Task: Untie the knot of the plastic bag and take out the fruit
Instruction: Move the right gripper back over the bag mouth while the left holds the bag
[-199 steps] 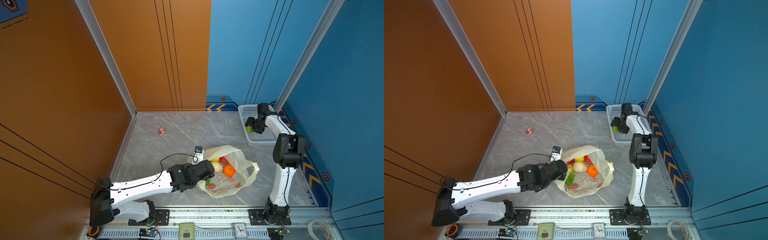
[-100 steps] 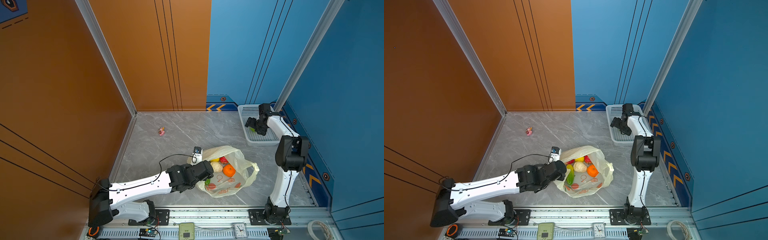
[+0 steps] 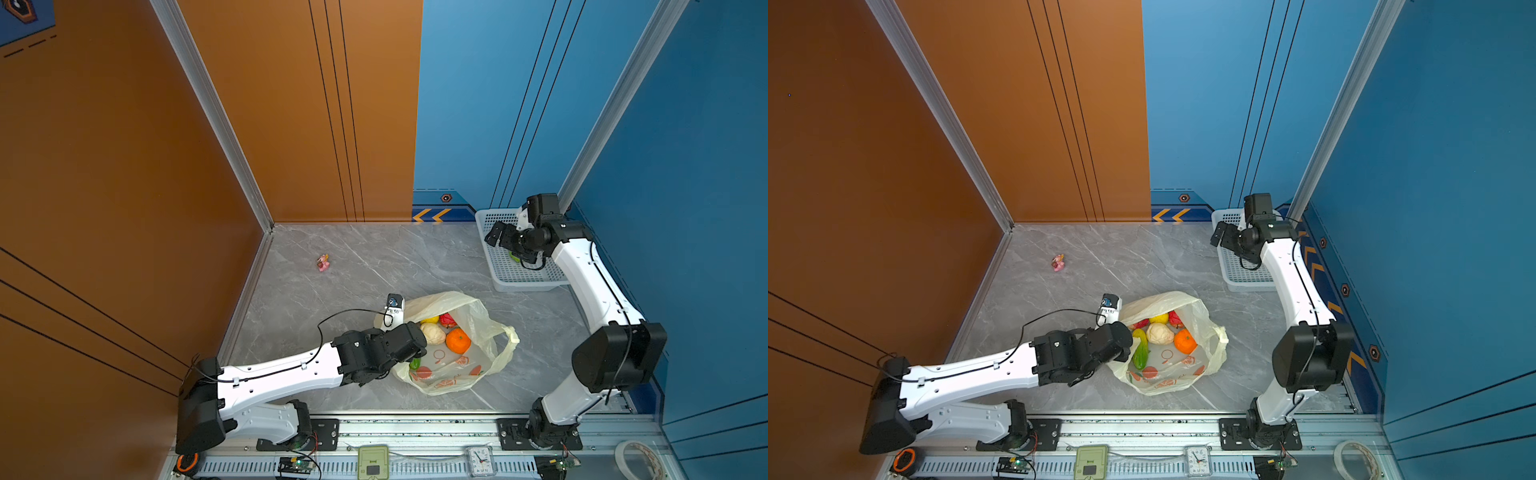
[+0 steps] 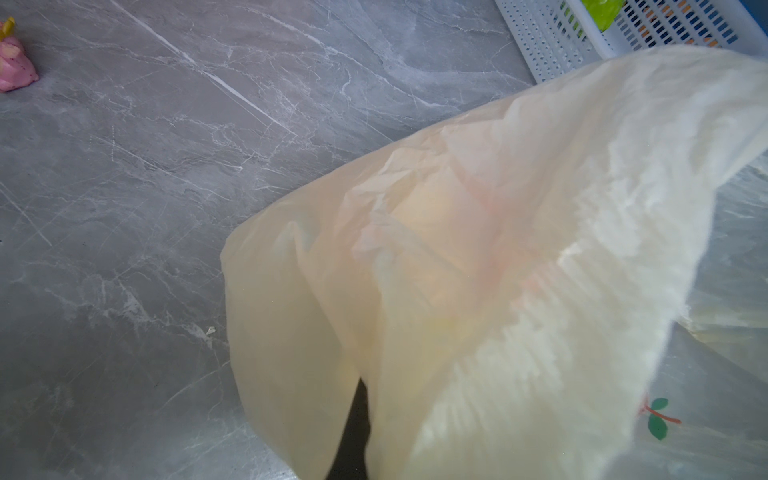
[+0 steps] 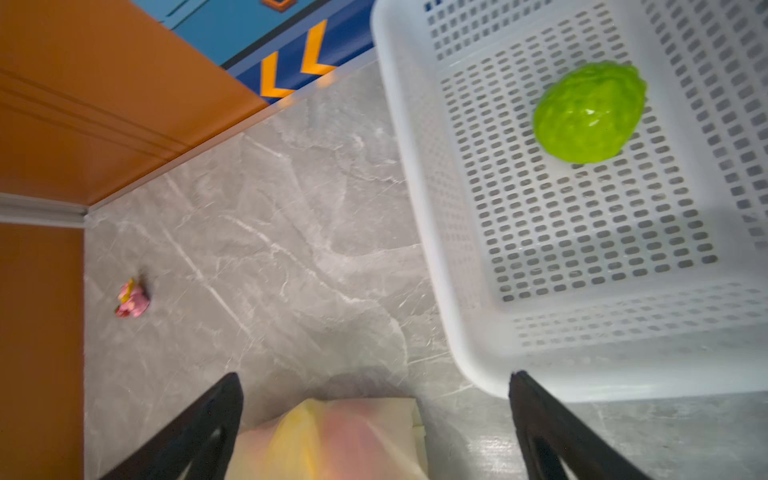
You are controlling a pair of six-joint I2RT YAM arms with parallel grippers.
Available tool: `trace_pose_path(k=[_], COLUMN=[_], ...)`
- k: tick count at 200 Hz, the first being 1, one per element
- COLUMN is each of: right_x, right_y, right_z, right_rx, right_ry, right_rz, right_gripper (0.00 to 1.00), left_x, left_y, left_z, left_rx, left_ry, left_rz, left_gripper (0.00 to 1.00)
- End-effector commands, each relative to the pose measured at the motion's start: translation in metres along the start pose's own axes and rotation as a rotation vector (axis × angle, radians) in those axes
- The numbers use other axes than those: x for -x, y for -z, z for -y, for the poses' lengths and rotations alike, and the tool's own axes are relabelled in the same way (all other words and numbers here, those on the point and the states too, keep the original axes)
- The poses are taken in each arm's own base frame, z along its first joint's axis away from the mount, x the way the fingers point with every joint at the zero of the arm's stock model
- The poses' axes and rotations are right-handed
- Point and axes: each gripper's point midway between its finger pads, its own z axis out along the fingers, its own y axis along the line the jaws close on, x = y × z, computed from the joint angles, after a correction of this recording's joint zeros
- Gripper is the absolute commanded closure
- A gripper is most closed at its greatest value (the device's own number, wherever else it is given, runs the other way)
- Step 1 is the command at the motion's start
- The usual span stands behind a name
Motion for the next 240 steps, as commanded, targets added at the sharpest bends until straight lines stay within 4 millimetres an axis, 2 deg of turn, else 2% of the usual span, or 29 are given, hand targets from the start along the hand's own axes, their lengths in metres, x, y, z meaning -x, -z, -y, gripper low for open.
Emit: trace_pose_path(k=[1,32,64,94,139,196,240], right_x=[-0.060,-0.108,-0.151,-0.188,-0.239,-0.280,-0.303], right_y=[0.037,0.080,0.108,0.120,0.103,0.075,0.051], right_z=[-0.036,-0.079,-0.110,-0.119,-0.111,-0.089,-0.069], right_rx=[0.036,0.068,0.119,0.136,0.106,0.041,0.002], right_ry=[0.099,0.190,0.241,0.270,0.324,0.424,0.499], right_rz=[-0.110,-0.100,-0.097,-0.151,-0.249,-0.317,-0.362], right_gripper=[0.00,0.00,0.00,0.00,0.01,0.08,0.13], left_x=[0.003,0.001,-0.003,-0.003,0.003,0.013,0.021], left_y=[0.003,0.002,0.000,0.001,0.006,0.010,0.011], left_z=[0.001,-0.001,0.000,-0.001,-0.006,-0.003,-0.002], left_rx=[0.006,0.012,0.011,0.012,0.020,0.011,0.007], left_ry=[0.001,0.017,0.026,0.030,0.053,0.063,0.097], left_rz=[0.016,0.016,0.005,0.008,0.033,0.046,0.054], left_gripper=[1.00,1.00,1.00,1.00,1.00,1.00,1.00])
